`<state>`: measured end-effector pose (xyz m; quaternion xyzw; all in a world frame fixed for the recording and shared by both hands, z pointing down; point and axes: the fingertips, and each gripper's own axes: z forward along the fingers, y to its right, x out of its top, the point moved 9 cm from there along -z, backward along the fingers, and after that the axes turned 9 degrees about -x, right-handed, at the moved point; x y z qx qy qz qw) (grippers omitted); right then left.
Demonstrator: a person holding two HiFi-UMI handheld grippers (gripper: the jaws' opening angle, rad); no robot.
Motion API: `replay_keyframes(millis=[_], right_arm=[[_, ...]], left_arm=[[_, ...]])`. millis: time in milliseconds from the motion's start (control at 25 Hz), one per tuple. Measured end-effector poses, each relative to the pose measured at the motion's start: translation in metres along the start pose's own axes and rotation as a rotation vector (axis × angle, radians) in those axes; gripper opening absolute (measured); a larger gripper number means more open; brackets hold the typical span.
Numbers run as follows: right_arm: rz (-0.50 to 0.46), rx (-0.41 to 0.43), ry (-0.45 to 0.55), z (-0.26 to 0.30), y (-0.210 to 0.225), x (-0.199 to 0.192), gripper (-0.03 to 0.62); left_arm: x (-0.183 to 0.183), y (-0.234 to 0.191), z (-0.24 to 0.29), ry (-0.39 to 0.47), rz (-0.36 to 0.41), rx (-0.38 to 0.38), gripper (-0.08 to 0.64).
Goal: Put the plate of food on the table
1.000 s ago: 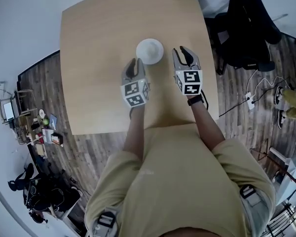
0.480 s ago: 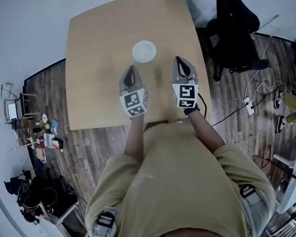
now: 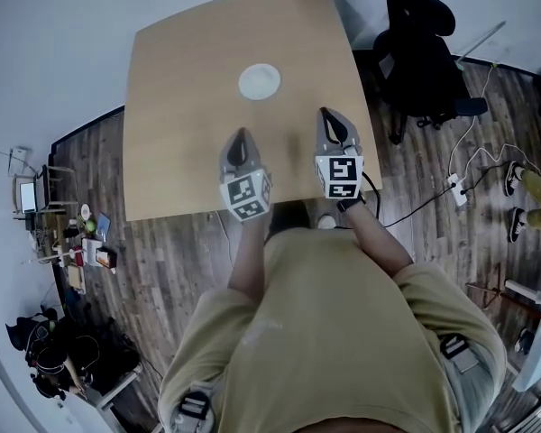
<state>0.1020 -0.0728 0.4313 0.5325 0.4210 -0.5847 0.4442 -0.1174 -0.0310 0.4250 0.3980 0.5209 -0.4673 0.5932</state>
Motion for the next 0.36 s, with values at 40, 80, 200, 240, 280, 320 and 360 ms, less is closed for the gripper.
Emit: replay_keyframes(millis=[40, 80, 200, 240, 280, 320, 360], right_arm=[[0.006, -0.001, -0.009, -0.005, 0.001, -0.004, 0.005], [0.014, -0.002, -0.019, -0.010, 0.003, -0.008, 0.005], [0.020, 0.003, -0.043, -0.024, 0.009, -0.015, 0.005], [0.014, 0.010, -0.047, -0.029, 0.010, -0.016, 0.005], [0.005, 0.020, -0.048, -0.033, 0.012, -0.016, 0.005], [-0.005, 0.032, -0.046, -0.036, 0.014, -0.016, 0.005], [-0.016, 0.044, -0.042, -0.039, 0.016, -0.015, 0.005]], left_arm=[[-0.003, 0.003, -0.005, -0.011, 0.000, 0.001, 0.002], [-0.005, 0.007, -0.009, -0.022, 0.000, 0.000, 0.002], [-0.012, 0.021, -0.024, -0.042, -0.007, -0.003, 0.002], [-0.015, 0.026, -0.029, -0.047, -0.013, -0.002, 0.002], [-0.018, 0.032, -0.034, -0.051, -0.020, -0.001, 0.002], [-0.021, 0.037, -0.039, -0.055, -0.025, -0.001, 0.002], [-0.024, 0.043, -0.043, -0.059, -0.031, 0.000, 0.002]])
